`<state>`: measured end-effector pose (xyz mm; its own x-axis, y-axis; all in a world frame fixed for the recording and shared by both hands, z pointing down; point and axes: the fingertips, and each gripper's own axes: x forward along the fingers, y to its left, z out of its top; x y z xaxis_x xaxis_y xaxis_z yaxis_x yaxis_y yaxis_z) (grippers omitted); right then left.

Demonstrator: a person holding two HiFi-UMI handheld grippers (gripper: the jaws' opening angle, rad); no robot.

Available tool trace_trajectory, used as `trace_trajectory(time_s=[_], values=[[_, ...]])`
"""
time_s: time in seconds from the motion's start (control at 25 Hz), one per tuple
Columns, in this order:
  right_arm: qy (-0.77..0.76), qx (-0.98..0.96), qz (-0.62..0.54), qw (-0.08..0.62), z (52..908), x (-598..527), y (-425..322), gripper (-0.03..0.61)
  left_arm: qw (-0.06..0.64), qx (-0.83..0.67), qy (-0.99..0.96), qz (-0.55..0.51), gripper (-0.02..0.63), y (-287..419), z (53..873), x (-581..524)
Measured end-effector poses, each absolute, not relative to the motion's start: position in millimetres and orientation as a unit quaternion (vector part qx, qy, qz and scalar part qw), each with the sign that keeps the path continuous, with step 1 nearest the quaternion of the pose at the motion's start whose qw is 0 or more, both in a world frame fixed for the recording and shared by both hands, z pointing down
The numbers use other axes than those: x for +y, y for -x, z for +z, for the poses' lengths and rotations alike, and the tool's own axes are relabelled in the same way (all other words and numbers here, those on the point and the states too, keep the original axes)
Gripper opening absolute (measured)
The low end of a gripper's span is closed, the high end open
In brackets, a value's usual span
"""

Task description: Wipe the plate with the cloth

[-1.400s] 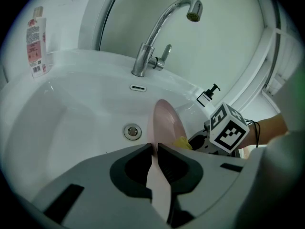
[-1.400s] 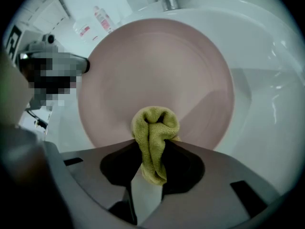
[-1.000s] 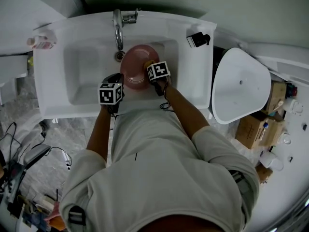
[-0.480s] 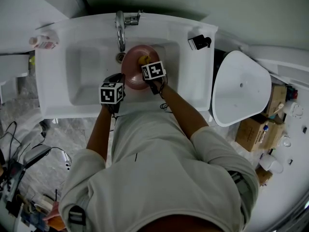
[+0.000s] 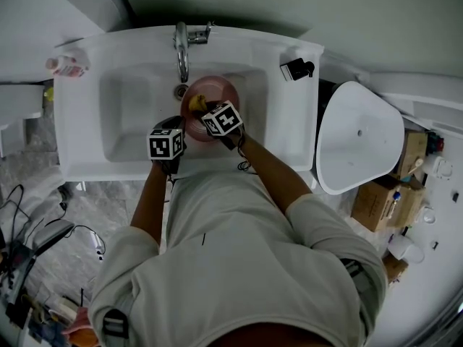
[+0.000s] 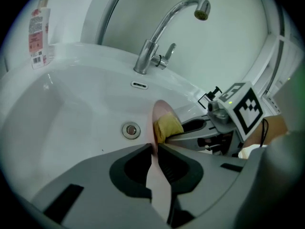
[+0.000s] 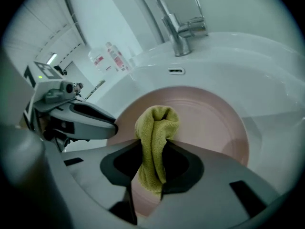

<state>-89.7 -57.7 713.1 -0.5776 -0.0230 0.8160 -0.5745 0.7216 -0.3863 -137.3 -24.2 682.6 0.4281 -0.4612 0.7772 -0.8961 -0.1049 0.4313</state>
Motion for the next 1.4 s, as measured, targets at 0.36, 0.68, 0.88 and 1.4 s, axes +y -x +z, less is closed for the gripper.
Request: trace_trajectory(time_s=[0.36, 0.68, 0.88, 1.4], values=[[-0.203, -0.863, 0.287, 0.363, 668.1, -52.3, 74.1, 0.106, 0.462, -0.479, -0.699, 0.261, 0.055, 142.4, 711.8, -28.0], [-0.239, -0.854, 0.29, 0.359, 657.9, -40.0, 43.8, 0.107, 0.466, -0.457, -0.693, 0.305, 0.057, 142.8, 737.1, -32.5], [-0.256, -0.852, 0.27, 0.367, 649.9, -42.9, 31.8, 0.107, 0.466, -0.459, -0.684, 0.324, 0.072, 144.9, 743.1, -31.3], [-0.346, -0.832, 0.256, 0.349, 626.6, -45.6, 19.8, 0.107, 0.414, -0.482, -0.751, 0.18, 0.025, 130.3, 638.0, -30.7]])
